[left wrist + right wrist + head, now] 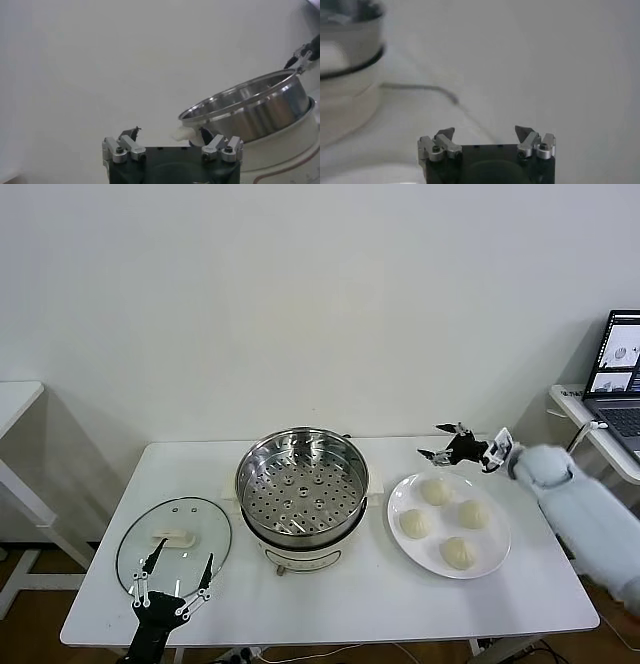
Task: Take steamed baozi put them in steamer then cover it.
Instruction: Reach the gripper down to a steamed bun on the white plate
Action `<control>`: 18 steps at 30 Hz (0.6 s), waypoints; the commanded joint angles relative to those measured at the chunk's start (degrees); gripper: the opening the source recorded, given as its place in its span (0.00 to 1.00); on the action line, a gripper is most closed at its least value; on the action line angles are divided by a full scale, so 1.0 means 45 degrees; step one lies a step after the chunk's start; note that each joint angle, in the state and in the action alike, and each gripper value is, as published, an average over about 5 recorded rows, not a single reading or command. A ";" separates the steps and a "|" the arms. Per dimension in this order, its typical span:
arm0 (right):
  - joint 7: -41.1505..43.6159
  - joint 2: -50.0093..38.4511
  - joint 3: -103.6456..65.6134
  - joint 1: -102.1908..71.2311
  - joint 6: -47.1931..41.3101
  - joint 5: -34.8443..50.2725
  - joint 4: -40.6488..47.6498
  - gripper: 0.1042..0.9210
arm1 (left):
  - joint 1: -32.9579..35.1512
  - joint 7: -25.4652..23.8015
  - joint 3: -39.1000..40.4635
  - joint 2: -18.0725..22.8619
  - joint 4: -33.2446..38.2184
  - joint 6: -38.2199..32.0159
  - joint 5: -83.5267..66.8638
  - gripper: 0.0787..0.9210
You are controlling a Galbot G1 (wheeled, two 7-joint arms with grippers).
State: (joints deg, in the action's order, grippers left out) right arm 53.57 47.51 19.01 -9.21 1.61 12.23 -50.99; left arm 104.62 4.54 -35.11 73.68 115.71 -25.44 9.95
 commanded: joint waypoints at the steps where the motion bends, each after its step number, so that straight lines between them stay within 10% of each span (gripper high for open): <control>1: 0.5125 0.0468 0.2490 0.2843 0.0598 -0.3819 0.2101 0.88 | 0.0069 0.0067 -0.0034 0.0118 0.0000 0.0018 0.0059 0.88; 18: 0.3454 0.2241 0.2833 0.2592 0.1148 -0.6194 0.3626 0.88 | 0.0124 0.0120 -0.0101 0.0162 -0.0079 -0.0085 0.0067 0.88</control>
State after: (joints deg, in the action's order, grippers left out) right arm 68.12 54.51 29.60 0.48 5.68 -8.99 -38.96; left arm 105.17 4.97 -35.57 74.34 115.49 -25.78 10.25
